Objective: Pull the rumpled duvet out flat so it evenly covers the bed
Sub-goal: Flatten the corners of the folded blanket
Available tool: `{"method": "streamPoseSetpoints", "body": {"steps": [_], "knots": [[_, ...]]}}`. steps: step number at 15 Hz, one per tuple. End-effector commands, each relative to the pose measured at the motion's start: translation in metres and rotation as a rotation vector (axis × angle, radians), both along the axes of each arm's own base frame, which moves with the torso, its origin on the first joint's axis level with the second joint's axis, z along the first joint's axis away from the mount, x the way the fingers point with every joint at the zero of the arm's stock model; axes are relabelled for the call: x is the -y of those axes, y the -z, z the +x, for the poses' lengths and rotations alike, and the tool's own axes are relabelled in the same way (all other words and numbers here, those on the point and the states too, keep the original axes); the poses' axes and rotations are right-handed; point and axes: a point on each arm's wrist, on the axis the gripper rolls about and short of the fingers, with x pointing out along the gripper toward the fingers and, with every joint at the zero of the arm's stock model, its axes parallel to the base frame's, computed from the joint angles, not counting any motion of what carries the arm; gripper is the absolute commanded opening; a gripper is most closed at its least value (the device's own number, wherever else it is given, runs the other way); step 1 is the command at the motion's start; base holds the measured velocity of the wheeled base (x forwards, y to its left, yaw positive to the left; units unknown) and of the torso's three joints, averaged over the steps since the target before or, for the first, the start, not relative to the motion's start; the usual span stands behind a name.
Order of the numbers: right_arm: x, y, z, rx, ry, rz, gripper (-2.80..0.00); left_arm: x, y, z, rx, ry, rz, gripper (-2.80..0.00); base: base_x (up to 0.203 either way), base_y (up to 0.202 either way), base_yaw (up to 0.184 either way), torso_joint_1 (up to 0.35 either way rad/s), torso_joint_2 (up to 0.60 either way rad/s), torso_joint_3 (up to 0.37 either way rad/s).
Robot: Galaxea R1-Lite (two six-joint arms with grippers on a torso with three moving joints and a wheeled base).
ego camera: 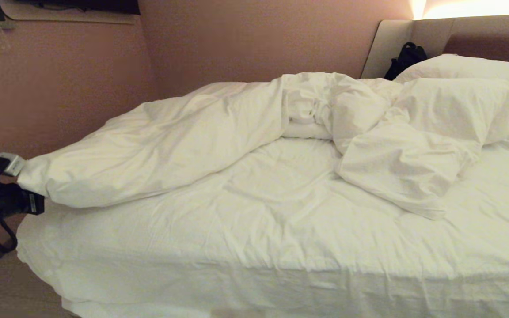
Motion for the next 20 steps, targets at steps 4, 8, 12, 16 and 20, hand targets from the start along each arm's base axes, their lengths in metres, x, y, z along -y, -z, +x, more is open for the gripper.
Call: {"method": "streamPoseSetpoints", "body": {"steps": [4,8,12,16,20], "knots": [[0.000,0.000,0.000,0.000,0.000,0.000,-2.80,0.000,-0.032,-0.012,0.063,-0.031,-0.011,-2.80,0.000,0.000,0.000,0.000,0.00,0.000],[0.000,0.000,0.000,0.000,0.000,0.000,-2.80,-0.001,-0.053,-0.022,0.103,-0.056,-0.066,-2.80,0.000,0.000,0.000,0.000,0.00,0.000],[0.000,0.000,0.000,0.000,0.000,0.000,-2.80,0.001,-0.078,-0.037,0.150,-0.061,-0.093,-2.80,0.000,0.000,0.000,0.000,0.00,0.000],[0.000,0.000,0.000,0.000,0.000,0.000,-2.80,0.000,-0.089,-0.044,0.117,-0.082,-0.123,-2.80,0.000,0.000,0.000,0.000,0.00,0.000],[0.000,0.000,0.000,0.000,0.000,0.000,-2.80,-0.004,-0.106,-0.057,0.103,-0.113,-0.137,-2.80,0.000,0.000,0.000,0.000,0.00,0.000]]}}
